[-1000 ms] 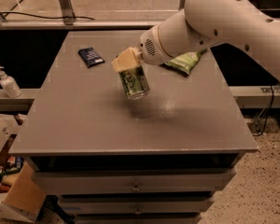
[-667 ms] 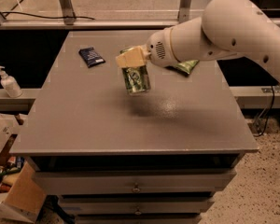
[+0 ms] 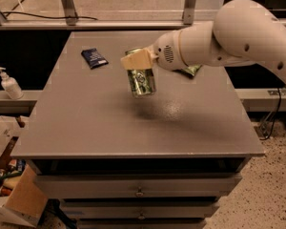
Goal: Place green can upright
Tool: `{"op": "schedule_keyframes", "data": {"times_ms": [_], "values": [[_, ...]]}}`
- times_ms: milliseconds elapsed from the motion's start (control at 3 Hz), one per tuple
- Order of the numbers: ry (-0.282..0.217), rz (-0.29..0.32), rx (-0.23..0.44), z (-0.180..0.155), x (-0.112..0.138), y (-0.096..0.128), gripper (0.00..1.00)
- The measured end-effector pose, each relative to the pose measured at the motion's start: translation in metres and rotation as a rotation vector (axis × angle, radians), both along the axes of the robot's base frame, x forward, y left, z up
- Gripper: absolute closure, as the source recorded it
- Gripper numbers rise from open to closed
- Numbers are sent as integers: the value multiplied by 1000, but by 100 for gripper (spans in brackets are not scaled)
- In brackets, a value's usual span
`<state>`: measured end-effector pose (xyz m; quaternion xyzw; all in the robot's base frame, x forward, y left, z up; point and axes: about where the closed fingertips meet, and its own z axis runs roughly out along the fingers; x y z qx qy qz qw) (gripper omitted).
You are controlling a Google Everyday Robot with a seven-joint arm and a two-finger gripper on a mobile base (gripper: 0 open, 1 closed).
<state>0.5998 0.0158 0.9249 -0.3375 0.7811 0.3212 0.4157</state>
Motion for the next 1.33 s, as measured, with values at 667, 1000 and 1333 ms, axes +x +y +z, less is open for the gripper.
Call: {"op": "schedule_keyframes", "data": {"times_ms": [667, 1000, 1333], "values": [[-233, 52, 93, 21, 12, -13, 100], [-362, 117, 110, 28, 17, -12, 100], [-451, 199, 99, 23, 18, -5, 100]]}}
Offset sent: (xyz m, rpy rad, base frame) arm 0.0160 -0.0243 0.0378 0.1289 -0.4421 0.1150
